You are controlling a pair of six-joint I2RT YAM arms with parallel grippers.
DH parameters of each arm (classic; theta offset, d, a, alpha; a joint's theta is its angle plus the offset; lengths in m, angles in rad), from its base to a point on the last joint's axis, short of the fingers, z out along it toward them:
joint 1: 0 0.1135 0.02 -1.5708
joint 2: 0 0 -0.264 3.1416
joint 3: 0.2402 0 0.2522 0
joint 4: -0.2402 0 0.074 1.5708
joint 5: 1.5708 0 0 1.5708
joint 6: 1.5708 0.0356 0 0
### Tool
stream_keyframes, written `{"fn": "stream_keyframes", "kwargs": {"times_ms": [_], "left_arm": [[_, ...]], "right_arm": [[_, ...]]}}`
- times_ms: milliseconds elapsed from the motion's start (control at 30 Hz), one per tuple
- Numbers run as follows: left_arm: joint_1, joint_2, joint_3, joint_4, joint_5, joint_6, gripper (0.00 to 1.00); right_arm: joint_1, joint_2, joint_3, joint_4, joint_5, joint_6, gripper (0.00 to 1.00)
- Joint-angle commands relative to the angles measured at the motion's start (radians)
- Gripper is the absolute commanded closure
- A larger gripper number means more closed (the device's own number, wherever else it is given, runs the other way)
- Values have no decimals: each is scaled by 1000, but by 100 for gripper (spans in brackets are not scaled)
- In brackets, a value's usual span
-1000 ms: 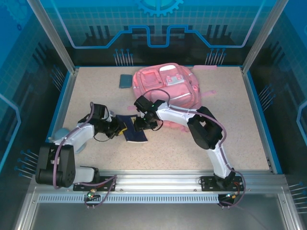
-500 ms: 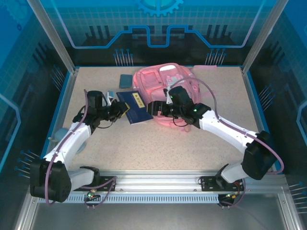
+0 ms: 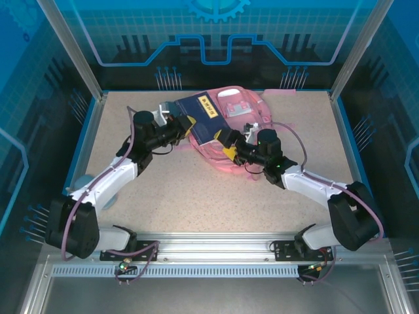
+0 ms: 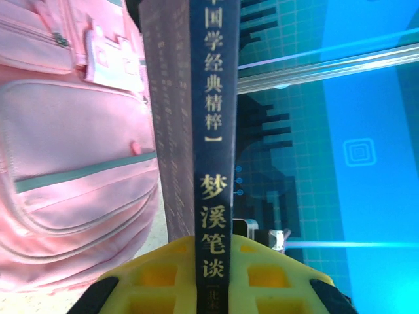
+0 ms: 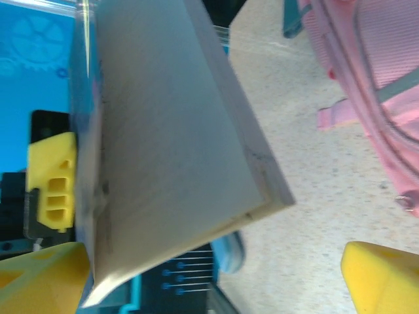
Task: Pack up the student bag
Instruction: Pass the book.
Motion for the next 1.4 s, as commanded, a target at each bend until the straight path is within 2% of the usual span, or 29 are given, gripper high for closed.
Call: {"fn": "stream_keyframes", "kwargs": {"times_ms": [0,200,300,500,833,1133,1167,1233,1367], "left_arm": [[-22,5,37,156,-28,-61,93],[-49,-14,47,111,-72,-27,93],[-52,-15,41,118,-77,-34,93],[-53,-29,22,102,-91,-27,93],[-53,-59,-43,59,-105,-18,94],[-53,-87,-53,-51,-145,60,91],[-53,-90,-49,-66,-147,66,88],[-53,-90,-42,-98,-150,71,76],[-53,-108,2,-265,-186,113,35]], "right_arm": [[-7,22,-12,248,-63,148,1],[-12,86,10,395,-64,239,2],[-12,112,15,434,-58,271,6],[-11,132,-10,493,-37,296,26],[-20,134,-15,474,-37,292,51],[-22,120,15,360,-46,235,82],[-22,112,19,317,-40,207,84],[-22,87,25,220,-16,137,89],[-24,24,34,39,51,-32,99]]}}
